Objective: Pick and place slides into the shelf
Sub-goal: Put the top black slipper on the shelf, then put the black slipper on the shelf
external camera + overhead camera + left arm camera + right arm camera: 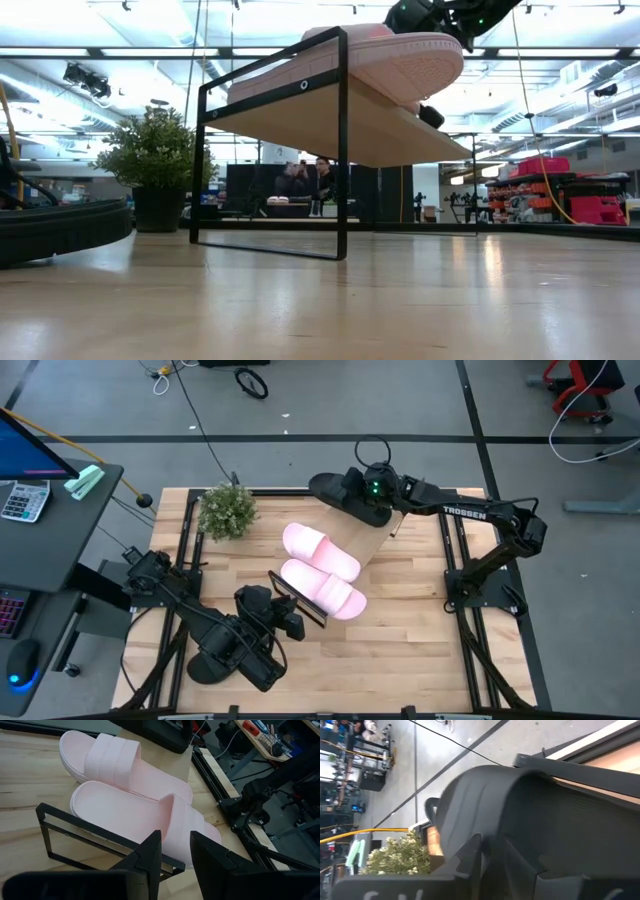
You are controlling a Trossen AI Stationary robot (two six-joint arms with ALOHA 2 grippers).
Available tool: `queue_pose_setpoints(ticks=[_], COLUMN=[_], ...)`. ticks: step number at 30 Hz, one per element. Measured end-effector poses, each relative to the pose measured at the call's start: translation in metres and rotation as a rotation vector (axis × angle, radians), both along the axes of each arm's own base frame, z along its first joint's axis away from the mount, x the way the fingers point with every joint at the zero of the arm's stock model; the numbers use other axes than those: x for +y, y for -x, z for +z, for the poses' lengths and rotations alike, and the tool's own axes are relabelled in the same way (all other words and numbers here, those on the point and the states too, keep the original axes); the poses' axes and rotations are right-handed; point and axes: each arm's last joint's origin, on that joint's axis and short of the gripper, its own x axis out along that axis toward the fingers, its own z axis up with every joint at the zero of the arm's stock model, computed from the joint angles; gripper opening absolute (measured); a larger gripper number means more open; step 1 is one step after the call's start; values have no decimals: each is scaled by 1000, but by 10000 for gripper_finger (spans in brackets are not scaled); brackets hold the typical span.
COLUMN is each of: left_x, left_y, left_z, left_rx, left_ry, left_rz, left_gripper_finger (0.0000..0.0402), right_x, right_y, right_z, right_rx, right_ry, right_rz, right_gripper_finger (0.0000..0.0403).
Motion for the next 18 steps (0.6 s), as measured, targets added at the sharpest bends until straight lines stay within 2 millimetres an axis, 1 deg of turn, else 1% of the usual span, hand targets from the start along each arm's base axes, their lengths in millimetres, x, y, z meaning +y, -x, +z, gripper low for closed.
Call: queue_pose_setpoints(ticks=[6, 13, 18], left_x=[0, -1, -3], left_y=[0, 1, 2], left_z=[0, 0, 0], left_rx=[0, 0, 1], left_ry=[0, 0, 2], left_rz=[0, -3, -12], left_gripper_finger=[107, 107, 107], right_x=[7, 14, 19], right_y=[1, 9, 20], right_z=[0, 13, 21], right_rx=[32, 25, 43], right_ry=[-17, 15, 18], right_rz=[14, 8, 12], right_gripper_finger=[89, 111, 130])
